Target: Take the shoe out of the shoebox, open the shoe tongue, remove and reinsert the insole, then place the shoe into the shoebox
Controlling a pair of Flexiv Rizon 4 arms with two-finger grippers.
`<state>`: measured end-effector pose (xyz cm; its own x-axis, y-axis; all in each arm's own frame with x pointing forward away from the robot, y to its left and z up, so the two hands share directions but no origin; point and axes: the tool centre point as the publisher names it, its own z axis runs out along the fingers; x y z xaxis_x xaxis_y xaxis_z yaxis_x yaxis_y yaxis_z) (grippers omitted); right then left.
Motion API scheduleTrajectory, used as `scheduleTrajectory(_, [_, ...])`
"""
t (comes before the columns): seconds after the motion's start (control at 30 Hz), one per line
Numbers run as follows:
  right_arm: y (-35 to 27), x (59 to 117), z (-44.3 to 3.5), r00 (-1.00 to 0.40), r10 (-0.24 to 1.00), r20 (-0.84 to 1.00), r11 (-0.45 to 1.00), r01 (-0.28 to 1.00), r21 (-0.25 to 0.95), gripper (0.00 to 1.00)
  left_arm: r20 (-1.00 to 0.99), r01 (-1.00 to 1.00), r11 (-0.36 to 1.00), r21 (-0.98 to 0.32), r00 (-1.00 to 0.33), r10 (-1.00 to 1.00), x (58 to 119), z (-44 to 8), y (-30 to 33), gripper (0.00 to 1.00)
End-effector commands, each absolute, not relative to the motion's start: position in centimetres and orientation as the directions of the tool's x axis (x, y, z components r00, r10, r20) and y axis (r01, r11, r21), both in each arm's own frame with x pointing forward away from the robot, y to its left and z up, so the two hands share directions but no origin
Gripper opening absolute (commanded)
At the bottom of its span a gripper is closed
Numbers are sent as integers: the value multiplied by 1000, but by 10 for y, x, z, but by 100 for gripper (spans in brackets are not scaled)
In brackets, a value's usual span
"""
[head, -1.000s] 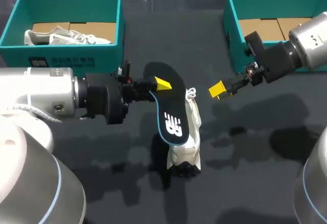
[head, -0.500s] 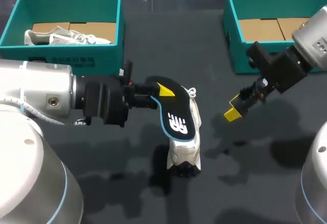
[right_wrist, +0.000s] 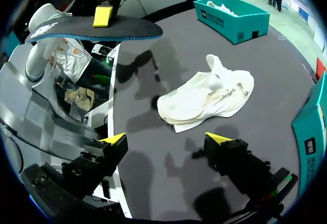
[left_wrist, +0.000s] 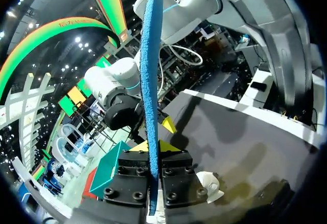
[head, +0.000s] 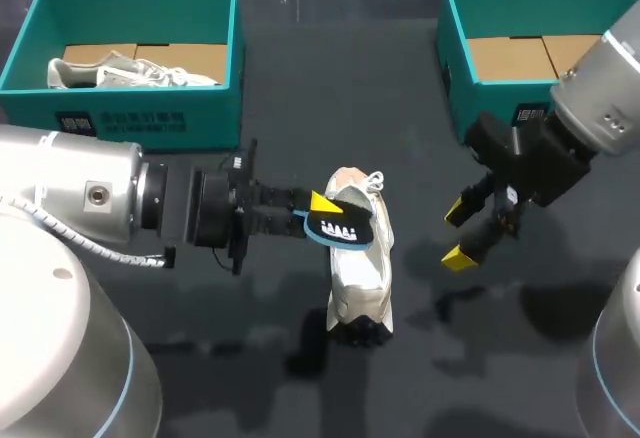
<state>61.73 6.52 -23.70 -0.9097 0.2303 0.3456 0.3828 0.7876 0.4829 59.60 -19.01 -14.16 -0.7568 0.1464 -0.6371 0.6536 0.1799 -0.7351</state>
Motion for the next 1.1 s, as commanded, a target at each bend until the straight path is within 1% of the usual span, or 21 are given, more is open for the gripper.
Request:
scheduleTrajectory(0.03, [67, 608, -253, -934, 195, 300, 798, 329, 505, 100, -564, 583, 149, -799, -812, 152, 590, -152, -193, 0])
scheduleTrajectory(0.1, [66, 608, -262, -933, 207, 294, 814, 331, 477, 100, -550, 569, 136, -811, -820, 156, 588, -154, -195, 0])
scheduleTrajectory(0.4, [66, 608, -262, -933, 207, 294, 814, 331, 477, 100, -550, 569, 136, -811, -820, 156, 588, -154, -195, 0])
scheduleTrajectory(0.47, [66, 608, -262, -933, 207, 294, 814, 331, 477, 100, -540, 558, 117, -821, -827, 156, 588, -165, -200, 0])
scheduleTrajectory(0.57, [75, 610, -281, -954, 147, 263, 852, 257, 456, 100, -521, 535, 98, -839, -842, 142, 591, -177, -202, 0])
scheduleTrajectory(0.6, [77, 611, -287, -960, 114, 257, 851, 228, 473, 100, -515, 530, 91, -843, -845, 144, 592, -180, -202, 0])
scheduleTrajectory(0.73, [86, 615, -304, -969, 72, 235, 861, 179, 476, 100, -507, 522, 98, -847, -850, 142, 594, -190, -202, 0])
scheduleTrajectory(0.87, [93, 617, -311, -987, 23, 162, 868, 100, 487, 100, -507, 521, 108, -846, -851, 136, 597, -197, -202, 0])
scheduleTrajectory(0.9, [94, 616, -314, -988, 15, 155, 868, 90, 488, 100, -503, 517, 118, -848, -854, 133, 598, -199, -202, 0])
scheduleTrajectory(0.97, [93, 616, -316, -989, 17, 149, 869, 88, 487, 100, -513, 542, 160, -825, -837, 192, 601, -202, -200, 0])
scheduleTrajectory(1.1, [93, 616, -316, -989, 17, 149, 869, 88, 487, 100, -513, 542, 160, -825, -837, 192, 601, -202, -200, 0])
